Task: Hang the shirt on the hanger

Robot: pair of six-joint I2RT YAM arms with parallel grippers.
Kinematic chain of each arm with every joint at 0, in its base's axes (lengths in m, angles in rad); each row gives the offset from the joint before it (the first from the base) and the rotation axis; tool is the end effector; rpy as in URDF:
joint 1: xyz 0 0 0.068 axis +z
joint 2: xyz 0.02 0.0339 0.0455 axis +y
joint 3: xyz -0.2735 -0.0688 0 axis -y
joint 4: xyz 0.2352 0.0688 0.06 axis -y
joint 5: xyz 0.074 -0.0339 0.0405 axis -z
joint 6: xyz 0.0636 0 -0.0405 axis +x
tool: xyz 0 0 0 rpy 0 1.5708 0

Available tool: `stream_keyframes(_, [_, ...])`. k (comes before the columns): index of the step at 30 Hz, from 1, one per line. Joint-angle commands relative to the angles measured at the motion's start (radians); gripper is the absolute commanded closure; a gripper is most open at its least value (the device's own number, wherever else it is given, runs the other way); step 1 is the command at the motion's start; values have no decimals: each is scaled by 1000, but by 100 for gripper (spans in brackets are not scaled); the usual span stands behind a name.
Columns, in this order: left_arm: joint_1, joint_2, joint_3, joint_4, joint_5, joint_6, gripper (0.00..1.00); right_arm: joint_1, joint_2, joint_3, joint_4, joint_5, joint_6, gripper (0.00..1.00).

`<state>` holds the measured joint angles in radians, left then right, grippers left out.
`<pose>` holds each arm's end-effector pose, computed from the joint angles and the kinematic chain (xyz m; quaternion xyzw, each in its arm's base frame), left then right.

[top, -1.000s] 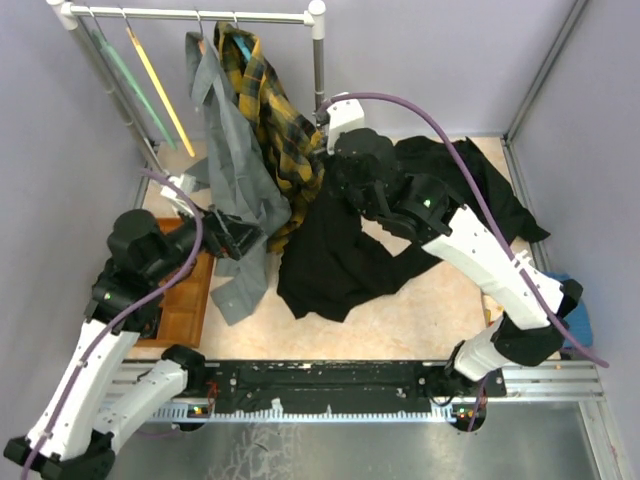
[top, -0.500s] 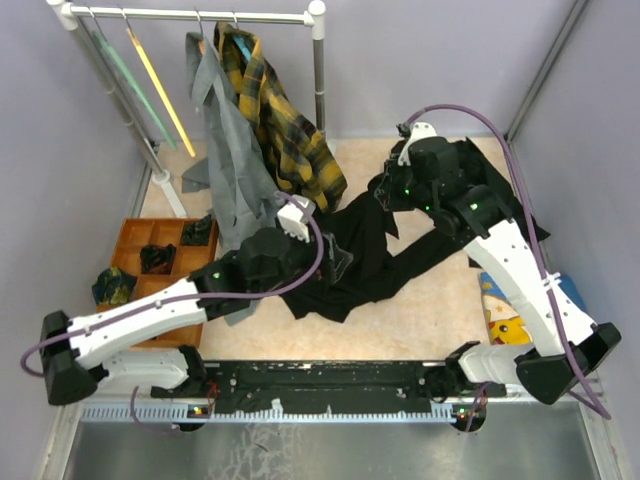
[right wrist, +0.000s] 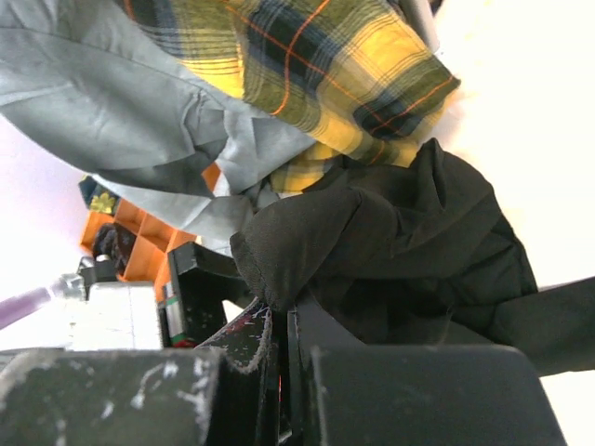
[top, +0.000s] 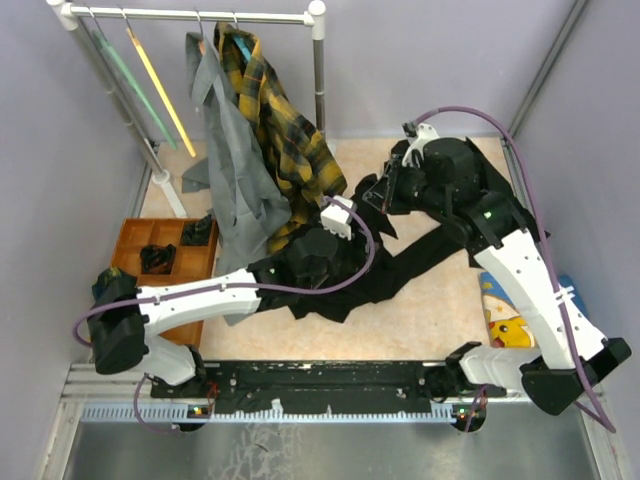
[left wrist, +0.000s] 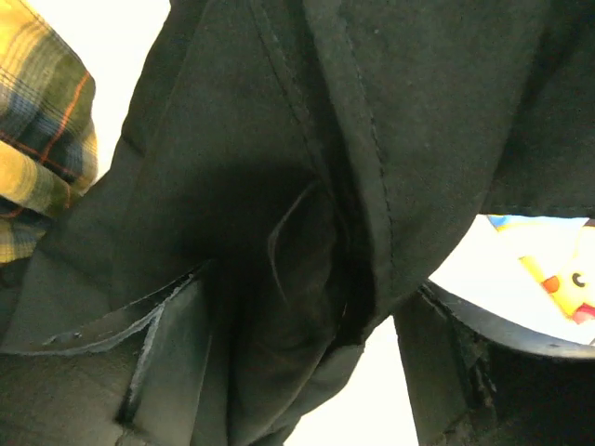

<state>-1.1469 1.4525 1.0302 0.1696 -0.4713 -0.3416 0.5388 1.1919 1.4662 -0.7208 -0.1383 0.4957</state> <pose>0.1717 -0.3102 0.3107 0.1697 0.7633 -0.2676 0.5630 0.2123 0.1371 0.4299 -0.0550 0.8431 0.3138 0.4333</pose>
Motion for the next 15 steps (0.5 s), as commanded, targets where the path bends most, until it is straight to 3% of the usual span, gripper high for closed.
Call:
stream_keyframes(1, [-3,8,51,61,-51,35,36,-10,-51,60,53,-60,29,99])
stream_keyframes(3, [-2,-14,67,40,-19,45,79,-10,-61,70,51,-27,15,99])
stream_keyframes(5, [-3,-65,69,10,-9,50,97,-10,-76,81,58,24,-18,99])
stream_keyframes(11, [-1,-307,117,-133,-9,121,100,-10,-115,172,140,127,-159,98])
stream_keyframes(15, [0,-336,371,-312,-1,234,100,-10,-145,244,233,136,-210,99])
